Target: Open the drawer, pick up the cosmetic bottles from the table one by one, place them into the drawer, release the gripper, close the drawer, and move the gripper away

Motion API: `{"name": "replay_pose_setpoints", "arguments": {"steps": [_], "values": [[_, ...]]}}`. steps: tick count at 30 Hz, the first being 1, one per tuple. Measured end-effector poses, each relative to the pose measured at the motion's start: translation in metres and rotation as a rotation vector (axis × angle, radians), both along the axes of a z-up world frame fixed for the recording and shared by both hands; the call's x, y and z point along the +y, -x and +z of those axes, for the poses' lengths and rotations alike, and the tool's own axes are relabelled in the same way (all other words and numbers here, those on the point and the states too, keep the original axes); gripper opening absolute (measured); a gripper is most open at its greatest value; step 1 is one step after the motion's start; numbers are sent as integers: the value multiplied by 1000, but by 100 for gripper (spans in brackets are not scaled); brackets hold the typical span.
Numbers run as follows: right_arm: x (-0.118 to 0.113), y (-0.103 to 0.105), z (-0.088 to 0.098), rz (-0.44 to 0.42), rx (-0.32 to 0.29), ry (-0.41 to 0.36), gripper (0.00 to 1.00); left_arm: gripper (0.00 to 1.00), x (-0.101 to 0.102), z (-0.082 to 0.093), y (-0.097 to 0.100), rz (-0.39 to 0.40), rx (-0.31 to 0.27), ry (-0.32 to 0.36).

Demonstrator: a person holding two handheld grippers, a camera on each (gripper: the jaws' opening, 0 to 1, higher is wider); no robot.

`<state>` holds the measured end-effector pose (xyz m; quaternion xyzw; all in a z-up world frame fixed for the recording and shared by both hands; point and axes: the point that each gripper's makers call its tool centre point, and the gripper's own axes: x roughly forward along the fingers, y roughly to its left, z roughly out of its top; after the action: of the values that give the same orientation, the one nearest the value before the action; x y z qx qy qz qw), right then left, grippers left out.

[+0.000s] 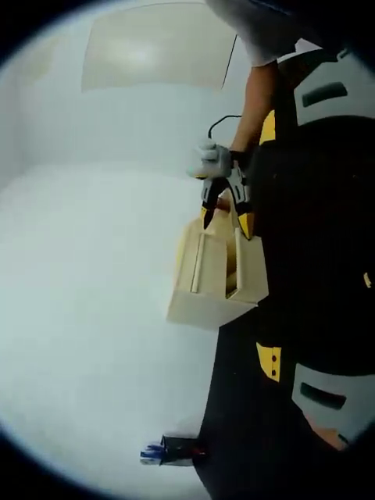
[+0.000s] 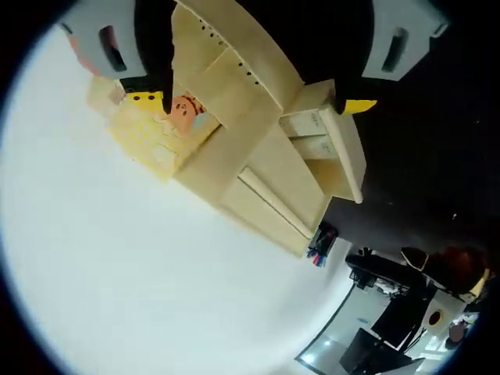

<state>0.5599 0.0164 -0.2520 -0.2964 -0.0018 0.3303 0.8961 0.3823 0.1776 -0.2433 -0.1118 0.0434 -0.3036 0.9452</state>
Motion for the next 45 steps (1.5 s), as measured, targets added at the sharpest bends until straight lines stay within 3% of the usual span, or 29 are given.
{"name": "replay_pose_setpoints", "arguments": {"steps": [31, 38, 42, 45], "values": [[-3, -36, 1, -81, -29, 2, 77, 94, -1, -4, -1, 2, 6, -20], [-3, -35, 2, -78, -28, 4, 76, 93, -1, -4, -1, 10, 5, -18], [-2, -21, 11, -45, -37, -29, 75, 90, 8, 1, -4, 42, 14, 22], [-4, -12, 34, -10, -56, -33, 74, 87, 16, 6, -5, 81, 9, 54]]}}
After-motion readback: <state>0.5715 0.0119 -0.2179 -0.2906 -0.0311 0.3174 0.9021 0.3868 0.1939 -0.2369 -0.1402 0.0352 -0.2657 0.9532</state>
